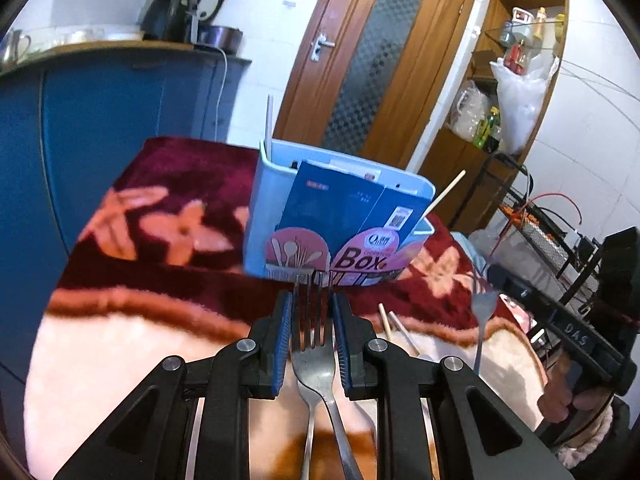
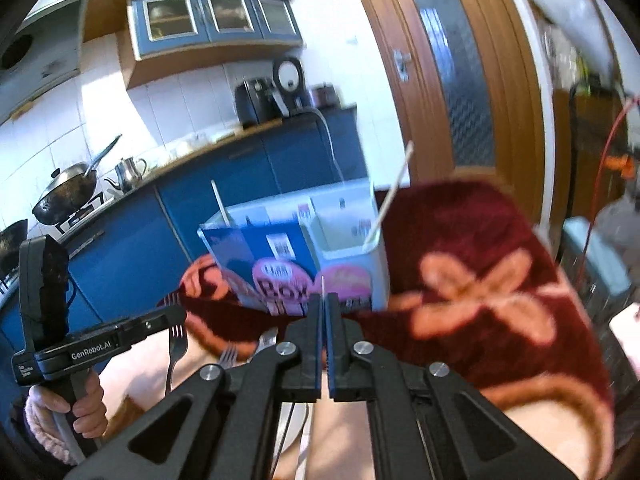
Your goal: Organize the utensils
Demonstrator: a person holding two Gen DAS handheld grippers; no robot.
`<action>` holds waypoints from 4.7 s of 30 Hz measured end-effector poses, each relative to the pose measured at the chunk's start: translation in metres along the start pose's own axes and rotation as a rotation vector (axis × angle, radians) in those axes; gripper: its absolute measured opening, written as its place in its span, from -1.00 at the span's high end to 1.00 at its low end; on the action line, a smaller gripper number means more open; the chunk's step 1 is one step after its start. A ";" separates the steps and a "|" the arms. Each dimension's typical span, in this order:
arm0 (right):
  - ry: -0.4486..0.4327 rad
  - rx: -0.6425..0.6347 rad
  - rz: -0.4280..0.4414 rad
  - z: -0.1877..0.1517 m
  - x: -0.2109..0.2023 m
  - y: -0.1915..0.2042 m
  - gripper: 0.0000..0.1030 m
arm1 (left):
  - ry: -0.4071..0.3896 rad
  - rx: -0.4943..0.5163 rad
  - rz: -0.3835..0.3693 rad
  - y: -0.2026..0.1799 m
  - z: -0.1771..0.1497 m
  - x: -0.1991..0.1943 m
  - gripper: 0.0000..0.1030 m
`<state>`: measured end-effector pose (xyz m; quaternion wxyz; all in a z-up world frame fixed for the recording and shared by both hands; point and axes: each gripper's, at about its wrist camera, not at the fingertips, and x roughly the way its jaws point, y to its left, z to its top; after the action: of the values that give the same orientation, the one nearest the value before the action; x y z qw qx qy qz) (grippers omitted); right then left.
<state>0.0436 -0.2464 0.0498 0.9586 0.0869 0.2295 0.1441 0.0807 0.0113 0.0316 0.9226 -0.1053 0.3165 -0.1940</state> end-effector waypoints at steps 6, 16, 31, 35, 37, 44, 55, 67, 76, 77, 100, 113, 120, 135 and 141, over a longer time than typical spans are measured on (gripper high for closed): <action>-0.106 -0.048 -0.030 0.011 -0.015 0.009 0.95 | -0.091 0.034 0.019 -0.010 0.003 -0.022 0.61; -0.183 -0.087 -0.045 0.028 -0.025 0.016 0.95 | -0.178 0.047 0.010 -0.023 0.012 -0.049 0.64; -0.283 -0.166 -0.091 0.063 -0.034 0.027 0.96 | -0.272 0.059 0.018 -0.025 0.038 -0.073 0.93; -0.294 -0.169 -0.100 0.070 -0.031 0.028 0.95 | -0.331 0.071 0.054 -0.025 0.057 -0.083 0.94; -0.296 -0.171 -0.105 0.072 -0.029 0.028 0.95 | -0.354 0.076 0.079 -0.024 0.068 -0.086 0.94; -0.297 -0.182 -0.127 0.071 -0.026 0.026 0.95 | -0.456 0.090 0.198 -0.019 0.117 -0.101 0.94; -0.295 -0.179 -0.146 0.073 -0.023 0.022 0.95 | -0.516 0.124 0.352 -0.021 0.167 -0.079 0.94; -0.313 -0.185 -0.178 0.078 -0.019 0.019 0.95 | -0.432 0.112 0.377 -0.008 0.158 -0.018 0.94; -0.342 -0.178 -0.203 0.091 0.002 0.019 0.95 | -0.378 0.139 0.305 -0.018 0.133 0.007 0.94; -0.350 -0.186 -0.214 0.093 0.006 0.020 0.95 | -0.372 0.136 0.298 -0.017 0.131 0.009 0.94; -0.370 -0.215 -0.289 0.111 0.055 0.015 0.95 | -0.273 0.101 0.189 -0.006 0.104 0.032 0.86; -0.236 -0.175 -0.175 0.093 0.077 0.006 0.90 | -0.249 0.068 0.143 -0.005 0.097 0.019 0.43; -0.246 -0.158 -0.145 0.090 0.055 0.007 0.75 | -0.234 0.082 0.132 -0.012 0.087 0.004 0.26; -0.124 -0.063 -0.071 0.061 -0.005 0.012 0.72 | -0.135 0.125 0.157 -0.022 0.050 -0.029 0.20; -0.020 -0.033 -0.064 0.035 -0.011 0.012 0.70 | -0.066 0.113 0.162 -0.021 0.029 -0.032 0.19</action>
<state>0.0481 -0.2420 0.0879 0.9664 0.0650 0.2201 0.1161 0.0698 0.0076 0.0783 0.9497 -0.0336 0.2818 -0.1326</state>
